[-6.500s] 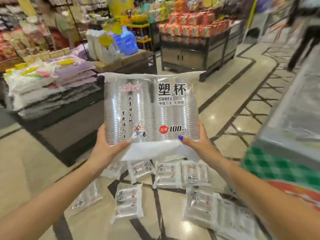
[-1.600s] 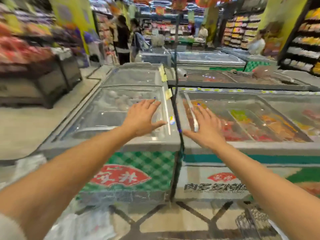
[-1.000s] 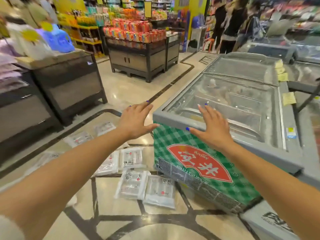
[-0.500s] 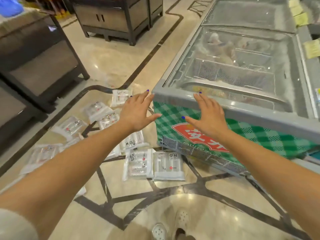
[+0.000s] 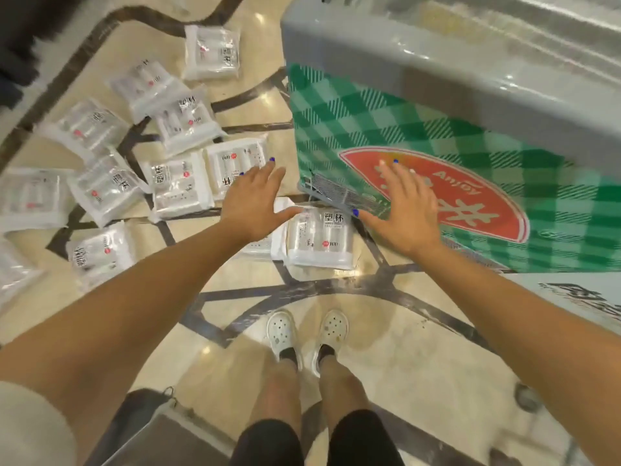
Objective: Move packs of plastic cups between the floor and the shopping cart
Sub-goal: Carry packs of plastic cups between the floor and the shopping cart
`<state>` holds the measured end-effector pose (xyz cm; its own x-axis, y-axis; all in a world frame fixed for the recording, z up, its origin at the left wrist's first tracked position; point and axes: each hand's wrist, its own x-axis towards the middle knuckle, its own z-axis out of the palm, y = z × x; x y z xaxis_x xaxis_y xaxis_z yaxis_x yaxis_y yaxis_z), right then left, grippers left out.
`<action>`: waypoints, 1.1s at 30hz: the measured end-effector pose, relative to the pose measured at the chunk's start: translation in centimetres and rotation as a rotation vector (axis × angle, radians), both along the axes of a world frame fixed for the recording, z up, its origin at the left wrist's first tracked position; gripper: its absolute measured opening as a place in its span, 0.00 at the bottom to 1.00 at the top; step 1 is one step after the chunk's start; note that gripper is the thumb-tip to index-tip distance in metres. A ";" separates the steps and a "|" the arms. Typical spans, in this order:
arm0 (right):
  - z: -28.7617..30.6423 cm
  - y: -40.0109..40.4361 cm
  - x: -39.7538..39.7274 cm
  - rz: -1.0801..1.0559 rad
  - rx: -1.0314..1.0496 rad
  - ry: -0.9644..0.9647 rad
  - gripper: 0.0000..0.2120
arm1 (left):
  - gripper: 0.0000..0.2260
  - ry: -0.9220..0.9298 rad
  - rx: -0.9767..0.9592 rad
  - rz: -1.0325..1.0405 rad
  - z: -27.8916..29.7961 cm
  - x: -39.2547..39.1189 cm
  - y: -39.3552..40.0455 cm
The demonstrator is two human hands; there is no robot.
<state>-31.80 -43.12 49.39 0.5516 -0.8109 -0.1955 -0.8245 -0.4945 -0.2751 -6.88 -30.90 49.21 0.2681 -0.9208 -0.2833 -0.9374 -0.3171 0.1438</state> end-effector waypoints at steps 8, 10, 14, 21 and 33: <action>-19.5 1.6 1.3 -0.043 0.055 0.022 0.44 | 0.39 0.137 0.024 0.064 -18.7 1.1 -0.6; -25.1 2.0 1.4 -0.055 0.068 0.006 0.45 | 0.39 0.150 0.032 0.057 -24.0 1.2 -0.3; -36.4 2.3 1.2 -0.084 0.152 -0.009 0.47 | 0.41 0.246 0.173 0.069 -34.9 1.0 0.3; -55.0 3.3 -0.3 -0.143 0.299 0.019 0.48 | 0.44 0.585 0.243 0.242 -53.0 -0.9 1.0; -65.4 0.9 -1.5 -0.648 0.716 -0.329 0.55 | 0.51 0.452 0.256 0.703 -62.9 -2.9 -1.7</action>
